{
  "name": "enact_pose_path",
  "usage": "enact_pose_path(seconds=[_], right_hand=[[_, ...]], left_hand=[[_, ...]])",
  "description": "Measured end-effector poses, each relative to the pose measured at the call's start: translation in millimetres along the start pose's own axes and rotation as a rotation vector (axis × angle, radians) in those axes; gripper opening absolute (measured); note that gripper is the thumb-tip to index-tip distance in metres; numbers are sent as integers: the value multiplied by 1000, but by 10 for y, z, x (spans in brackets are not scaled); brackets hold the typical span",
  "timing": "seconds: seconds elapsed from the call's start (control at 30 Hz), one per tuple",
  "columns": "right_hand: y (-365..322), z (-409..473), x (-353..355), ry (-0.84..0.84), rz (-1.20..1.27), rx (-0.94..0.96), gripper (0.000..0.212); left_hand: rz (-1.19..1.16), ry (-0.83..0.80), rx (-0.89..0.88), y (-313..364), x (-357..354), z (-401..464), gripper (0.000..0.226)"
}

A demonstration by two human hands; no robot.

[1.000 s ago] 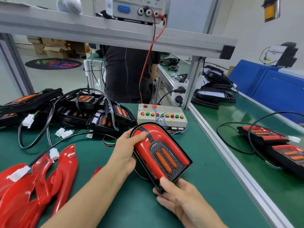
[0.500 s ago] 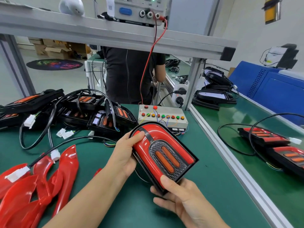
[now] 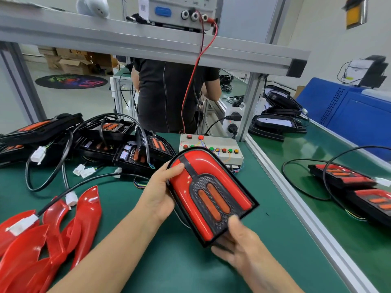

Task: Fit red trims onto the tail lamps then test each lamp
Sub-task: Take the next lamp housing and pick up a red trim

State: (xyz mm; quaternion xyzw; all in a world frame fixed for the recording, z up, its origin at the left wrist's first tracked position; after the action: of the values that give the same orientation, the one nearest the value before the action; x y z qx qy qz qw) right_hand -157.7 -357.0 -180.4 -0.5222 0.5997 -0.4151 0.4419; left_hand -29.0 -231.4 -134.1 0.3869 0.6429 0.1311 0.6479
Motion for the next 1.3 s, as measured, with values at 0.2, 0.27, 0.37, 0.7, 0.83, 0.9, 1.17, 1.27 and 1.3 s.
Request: enact_pose_path(seconds=[0.2, 0.27, 0.37, 0.7, 0.83, 0.9, 1.17, 1.27, 1.3], right_hand=[[-417, -16, 367, -66, 202, 165, 116], [-470, -36, 183, -234, 158, 160, 115], [-410, -50, -2, -369, 171, 62, 115], [-334, 31, 18, -310, 370, 83, 93], [-470, 58, 247, -255, 495, 157, 95], [-676, 24, 225, -316, 591, 242, 83], [-810, -23, 210, -354, 737, 186, 72], [-944, -48, 228, -447, 746, 230, 73], [-975, -59, 263, -417, 726, 243, 73]], left_hand=[[-49, -262, 93, -36, -335, -3, 34], [2, -404, 134, -134, -588, -56, 38], [124, -532, 156, -262, -876, -92, 55], [756, -40, -380, 365, -408, -40, 25], [1653, 314, -501, 1149, 193, -96, 15], [2060, 465, -267, 1323, 599, -69, 10], [2278, 557, -164, 1388, 1140, -1, 20], [2266, 556, -146, 1377, 1167, 52, 30], [2296, 549, -119, 1357, 1180, 81, 33]])
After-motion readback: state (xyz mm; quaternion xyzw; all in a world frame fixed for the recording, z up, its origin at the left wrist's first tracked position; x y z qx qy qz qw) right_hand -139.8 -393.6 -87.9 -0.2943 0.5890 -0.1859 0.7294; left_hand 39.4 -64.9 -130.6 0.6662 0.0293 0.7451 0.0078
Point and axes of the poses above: each hand's wrist, its own z-axis towards the middle knuckle, its own x-axis out of the back of the hand, y = z × x, the point moved 9 cm from there along z, towards the middle knuckle, and after that the axes turned 7 degrees about -z, right-handed, at the moved point
